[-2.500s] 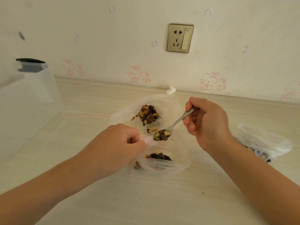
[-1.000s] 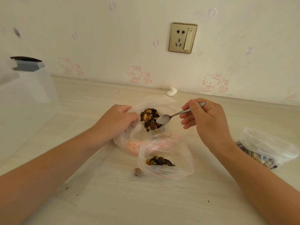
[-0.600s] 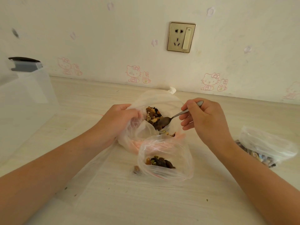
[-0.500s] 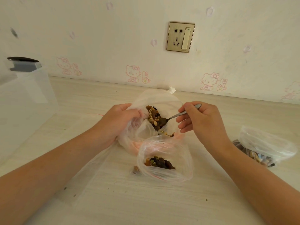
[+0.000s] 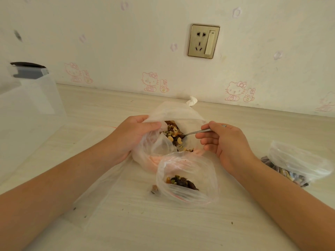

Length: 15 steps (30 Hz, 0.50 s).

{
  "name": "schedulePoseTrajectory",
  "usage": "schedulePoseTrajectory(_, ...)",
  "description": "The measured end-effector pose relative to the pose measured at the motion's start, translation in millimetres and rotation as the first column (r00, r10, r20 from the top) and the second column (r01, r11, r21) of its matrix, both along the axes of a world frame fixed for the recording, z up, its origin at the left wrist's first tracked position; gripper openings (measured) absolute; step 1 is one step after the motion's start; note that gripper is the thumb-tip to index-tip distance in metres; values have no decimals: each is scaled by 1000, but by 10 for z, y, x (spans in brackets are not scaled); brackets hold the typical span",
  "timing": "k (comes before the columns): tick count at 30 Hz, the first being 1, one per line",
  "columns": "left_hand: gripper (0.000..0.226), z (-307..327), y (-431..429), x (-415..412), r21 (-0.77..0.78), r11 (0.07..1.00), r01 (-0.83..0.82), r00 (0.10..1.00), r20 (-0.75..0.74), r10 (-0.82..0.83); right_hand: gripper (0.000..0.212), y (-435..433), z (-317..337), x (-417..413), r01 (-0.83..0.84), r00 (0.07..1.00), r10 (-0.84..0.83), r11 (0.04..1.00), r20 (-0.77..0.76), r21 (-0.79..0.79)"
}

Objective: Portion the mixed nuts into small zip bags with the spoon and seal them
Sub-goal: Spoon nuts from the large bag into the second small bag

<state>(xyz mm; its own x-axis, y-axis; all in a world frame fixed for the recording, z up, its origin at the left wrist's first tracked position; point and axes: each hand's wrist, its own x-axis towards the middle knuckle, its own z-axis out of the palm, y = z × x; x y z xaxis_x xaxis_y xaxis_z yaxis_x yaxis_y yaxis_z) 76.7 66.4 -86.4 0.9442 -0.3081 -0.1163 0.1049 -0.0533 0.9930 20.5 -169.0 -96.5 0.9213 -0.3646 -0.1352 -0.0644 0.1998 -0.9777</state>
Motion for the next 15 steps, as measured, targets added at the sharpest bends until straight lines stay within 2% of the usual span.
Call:
schedulePoseTrajectory(10, 13, 16, 40, 22, 125, 990, -70, 996, 58, 63, 25, -27, -21, 15, -23, 1000, 23, 996, 0, 83)
schedulePoseTrajectory(15, 14, 55, 81, 25, 273, 960, -69, 990, 138, 32, 26, -42, 14, 0, -20, 999, 18, 996, 26, 82)
